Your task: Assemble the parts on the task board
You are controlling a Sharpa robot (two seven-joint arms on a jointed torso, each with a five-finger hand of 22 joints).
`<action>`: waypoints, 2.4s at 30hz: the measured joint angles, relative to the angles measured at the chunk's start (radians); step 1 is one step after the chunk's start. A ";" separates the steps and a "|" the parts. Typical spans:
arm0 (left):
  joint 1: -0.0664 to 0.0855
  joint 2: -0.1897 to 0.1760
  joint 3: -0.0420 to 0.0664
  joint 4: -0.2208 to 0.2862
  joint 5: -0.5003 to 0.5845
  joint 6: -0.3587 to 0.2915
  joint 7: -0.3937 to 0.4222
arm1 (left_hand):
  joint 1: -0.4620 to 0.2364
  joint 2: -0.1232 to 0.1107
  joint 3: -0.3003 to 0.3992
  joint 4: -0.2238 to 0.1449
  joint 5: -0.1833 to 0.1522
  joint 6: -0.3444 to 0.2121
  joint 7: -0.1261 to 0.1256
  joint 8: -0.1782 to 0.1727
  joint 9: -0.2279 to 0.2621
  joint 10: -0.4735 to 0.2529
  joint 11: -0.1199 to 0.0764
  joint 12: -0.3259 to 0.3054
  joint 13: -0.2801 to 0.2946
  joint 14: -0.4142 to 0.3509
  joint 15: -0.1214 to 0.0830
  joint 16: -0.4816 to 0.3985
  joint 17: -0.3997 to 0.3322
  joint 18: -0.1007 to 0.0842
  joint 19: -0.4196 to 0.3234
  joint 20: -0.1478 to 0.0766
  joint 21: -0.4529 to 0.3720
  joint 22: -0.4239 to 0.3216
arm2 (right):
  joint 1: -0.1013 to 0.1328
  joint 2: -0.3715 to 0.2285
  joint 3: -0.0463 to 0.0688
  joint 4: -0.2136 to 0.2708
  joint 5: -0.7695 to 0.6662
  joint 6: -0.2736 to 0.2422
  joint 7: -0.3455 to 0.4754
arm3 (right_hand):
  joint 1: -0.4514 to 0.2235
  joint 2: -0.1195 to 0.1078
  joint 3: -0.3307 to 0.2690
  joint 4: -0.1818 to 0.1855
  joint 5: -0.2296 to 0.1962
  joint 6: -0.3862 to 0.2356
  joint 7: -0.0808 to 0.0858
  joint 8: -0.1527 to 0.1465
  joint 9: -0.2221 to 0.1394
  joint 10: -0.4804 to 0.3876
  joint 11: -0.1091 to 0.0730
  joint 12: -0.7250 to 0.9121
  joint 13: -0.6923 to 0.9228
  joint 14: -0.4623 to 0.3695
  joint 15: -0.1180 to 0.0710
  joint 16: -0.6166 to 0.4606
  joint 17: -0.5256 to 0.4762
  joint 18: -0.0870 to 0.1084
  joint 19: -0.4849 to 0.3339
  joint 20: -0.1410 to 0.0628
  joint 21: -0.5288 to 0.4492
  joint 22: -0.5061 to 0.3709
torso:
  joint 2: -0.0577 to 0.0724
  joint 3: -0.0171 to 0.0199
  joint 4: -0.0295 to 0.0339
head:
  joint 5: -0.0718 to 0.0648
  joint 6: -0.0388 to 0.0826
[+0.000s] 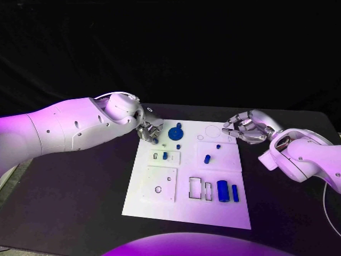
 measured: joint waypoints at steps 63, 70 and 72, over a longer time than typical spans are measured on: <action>0.000 -0.010 0.000 0.010 0.027 0.002 0.009 | 0.012 0.026 0.272 -0.007 -0.005 0.041 -0.005 -0.020 0.011 0.017 -0.009 -0.044 -0.019 0.008 -0.007 0.009 0.018 0.000 0.013 -0.006 0.016 0.036 | 0.000 0.002 0.000 -0.004 -0.001 0.001 -0.001 | 0.000 0.000 -0.003 0.003 0.000 0.000 0.000 0.004 -0.001 0.000 0.000 0.000 0.001 0.000 0.000 0.000 0.000 0.000 0.000 0.000 0.000 0.000 | 0.000 0.0001 0.0000 | -0.004 -0.009; 0.000 -0.029 0.000 0.022 0.045 -0.007 0.027 | 0.052 0.008 0.308 0.012 -0.004 0.041 -0.005 0.025 0.040 0.019 -0.010 -0.061 -0.025 0.017 -0.009 0.017 0.048 -0.017 0.035 -0.009 0.039 0.067 | 0.000 0.002 0.000 -0.005 -0.001 0.001 -0.001 | 0.000 0.000 -0.003 0.003 0.000 0.000 0.000 0.004 -0.001 0.000 0.000 0.000 0.001 0.000 0.000 0.000 0.000 0.000 0.000 0.000 0.000 0.000 | -0.001 0.0001 0.0001 | -0.004 -0.009; 0.000 -0.039 0.001 0.026 0.056 -0.012 0.028 | 0.054 0.006 0.313 0.018 -0.004 0.041 -0.005 0.030 0.040 0.019 -0.010 -0.061 -0.025 0.022 -0.010 0.023 0.055 -0.017 0.041 -0.010 0.049 0.077 | 0.000 0.002 0.000 -0.005 -0.001 0.001 -0.001 | 0.000 0.000 -0.003 0.003 0.000 0.000 0.000 0.004 -0.001 0.000 0.000 0.000 0.001 0.000 0.000 0.000 0.000 0.000 0.000 0.000 0.000 0.000 | -0.001 0.0006 0.0004 | -0.004 -0.008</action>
